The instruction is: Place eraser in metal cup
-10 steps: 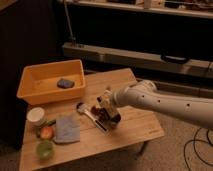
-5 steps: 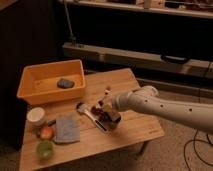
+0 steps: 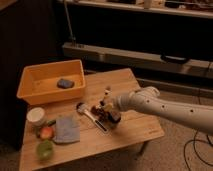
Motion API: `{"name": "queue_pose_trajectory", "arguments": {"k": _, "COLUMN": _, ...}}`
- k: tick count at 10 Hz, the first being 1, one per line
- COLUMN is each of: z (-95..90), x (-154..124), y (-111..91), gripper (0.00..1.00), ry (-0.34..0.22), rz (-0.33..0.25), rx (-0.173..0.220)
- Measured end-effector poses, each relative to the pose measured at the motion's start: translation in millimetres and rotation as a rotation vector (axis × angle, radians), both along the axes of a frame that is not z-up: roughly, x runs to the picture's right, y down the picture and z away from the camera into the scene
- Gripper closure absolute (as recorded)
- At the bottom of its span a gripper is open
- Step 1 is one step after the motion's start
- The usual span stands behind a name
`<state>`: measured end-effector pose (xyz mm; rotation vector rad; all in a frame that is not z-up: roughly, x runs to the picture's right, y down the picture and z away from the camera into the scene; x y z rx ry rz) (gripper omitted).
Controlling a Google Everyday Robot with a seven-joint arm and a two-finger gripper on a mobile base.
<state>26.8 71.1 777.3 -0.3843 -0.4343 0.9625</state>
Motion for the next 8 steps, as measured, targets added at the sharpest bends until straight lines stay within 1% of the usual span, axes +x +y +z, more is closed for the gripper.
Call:
{"name": "queue_pose_trajectory", "arguments": {"k": 6, "z": 0.0, "x": -13.7, "y": -0.1, "gripper": 1.0, "ry": -0.029, "rz": -0.019, "rx": -0.006}}
{"name": "queue_pose_trajectory", "arguments": {"k": 7, "z": 0.1, "x": -15.1, "y": -1.4, "gripper": 1.0, "ry": -0.029, "rz": -0.023, "rx": -0.008}}
{"name": "queue_pose_trajectory", "arguments": {"k": 8, "z": -0.2, "x": -15.5, "y": -5.4, "gripper": 1.0, "ry": -0.014, "rz": -0.031, "rx": -0.02}}
